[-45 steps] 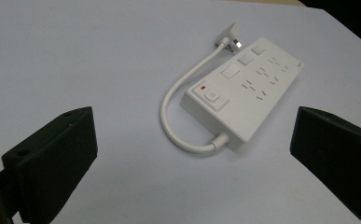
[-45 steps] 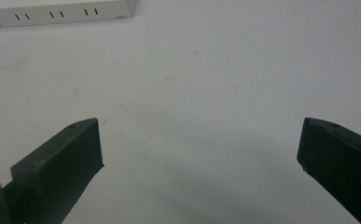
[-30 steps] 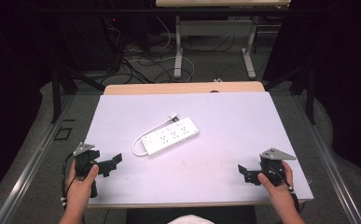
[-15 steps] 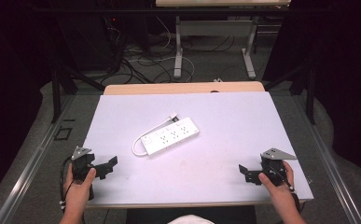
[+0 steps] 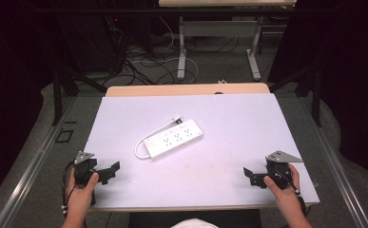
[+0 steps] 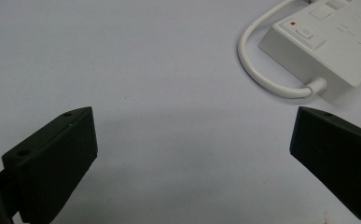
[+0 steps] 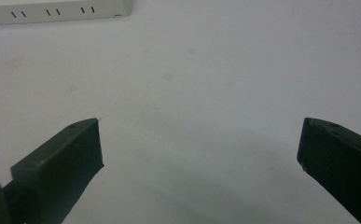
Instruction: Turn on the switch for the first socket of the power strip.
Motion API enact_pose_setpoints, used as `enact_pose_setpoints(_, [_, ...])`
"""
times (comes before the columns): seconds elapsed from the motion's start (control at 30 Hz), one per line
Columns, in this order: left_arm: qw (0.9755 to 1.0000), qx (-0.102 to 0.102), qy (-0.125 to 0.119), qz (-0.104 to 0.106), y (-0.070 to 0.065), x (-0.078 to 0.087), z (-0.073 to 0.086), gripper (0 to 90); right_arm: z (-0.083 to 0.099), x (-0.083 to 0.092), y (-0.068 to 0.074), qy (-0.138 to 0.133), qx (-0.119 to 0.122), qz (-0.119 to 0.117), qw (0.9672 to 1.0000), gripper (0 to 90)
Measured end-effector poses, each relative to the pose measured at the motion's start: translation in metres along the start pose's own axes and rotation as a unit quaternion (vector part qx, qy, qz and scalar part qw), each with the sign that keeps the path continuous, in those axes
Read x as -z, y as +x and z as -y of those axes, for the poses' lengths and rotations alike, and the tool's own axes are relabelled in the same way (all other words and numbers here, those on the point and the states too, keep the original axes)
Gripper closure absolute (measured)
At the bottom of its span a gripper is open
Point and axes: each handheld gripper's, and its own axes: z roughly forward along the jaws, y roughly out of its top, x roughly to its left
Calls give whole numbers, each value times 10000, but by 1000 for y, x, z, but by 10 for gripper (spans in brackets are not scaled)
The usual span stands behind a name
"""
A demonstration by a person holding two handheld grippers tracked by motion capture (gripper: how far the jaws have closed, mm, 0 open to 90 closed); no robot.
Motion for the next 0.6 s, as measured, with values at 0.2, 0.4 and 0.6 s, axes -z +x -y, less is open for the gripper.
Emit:
enact_pose_setpoints(0.2, [10000, -36, 34, 10, -1, -2, 1, 8, 0, -1, 0, 39, -15, -2, 10000, 0])
enact_pose_setpoints(0.4, [10000, -58, 45, 10, -2, -3, 1, 9, 1, -2, 0, 43, -36, -12, 10000, 0])
enact_pose_setpoints(0.6, [10000, -54, 44, 2, -1, -4, 2, 10, 2, -3, -1, 64, -52, -8, 10000, 0])
